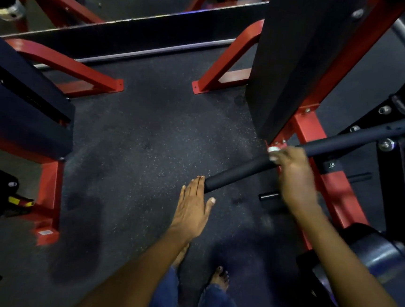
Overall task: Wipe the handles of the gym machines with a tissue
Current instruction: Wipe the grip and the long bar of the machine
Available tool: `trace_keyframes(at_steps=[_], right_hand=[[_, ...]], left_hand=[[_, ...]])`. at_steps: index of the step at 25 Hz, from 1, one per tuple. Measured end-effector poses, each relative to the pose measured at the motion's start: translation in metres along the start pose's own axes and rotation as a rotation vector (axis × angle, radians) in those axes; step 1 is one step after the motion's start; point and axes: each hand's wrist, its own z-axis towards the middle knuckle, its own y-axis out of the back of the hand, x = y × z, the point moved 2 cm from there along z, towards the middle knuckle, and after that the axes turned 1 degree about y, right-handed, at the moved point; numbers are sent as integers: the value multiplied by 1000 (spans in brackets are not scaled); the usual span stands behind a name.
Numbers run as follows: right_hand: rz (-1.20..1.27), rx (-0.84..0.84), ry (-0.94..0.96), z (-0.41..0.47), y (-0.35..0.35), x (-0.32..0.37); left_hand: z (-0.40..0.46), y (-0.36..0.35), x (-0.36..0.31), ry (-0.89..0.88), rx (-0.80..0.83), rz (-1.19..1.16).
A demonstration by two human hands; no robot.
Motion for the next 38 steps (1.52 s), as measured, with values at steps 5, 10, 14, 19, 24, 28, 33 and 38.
trace_keyframes(at_steps=[5, 10, 14, 19, 24, 28, 33, 38], right_hand=[[36, 67, 18, -5, -23, 19], [54, 120, 36, 9, 7, -26], [62, -4, -220, 16, 13, -51], [33, 144, 133, 17, 34, -41], [149, -102, -400, 47, 57, -101], [34, 107, 100, 16, 31, -42], [123, -108, -327, 65, 87, -120], [167, 149, -73, 32, 38, -66]], left_hand=[[1, -1, -13, 93, 24, -1], [14, 3, -54, -42, -13, 27], [32, -4, -107, -116, -51, -32], [59, -10, -147, -258, -66, 5], [66, -17, -152, -242, -96, 48], [65, -16, -154, -225, -99, 68], [64, -10, -152, -224, -15, 93], [63, -7, -158, -194, 9, 119]])
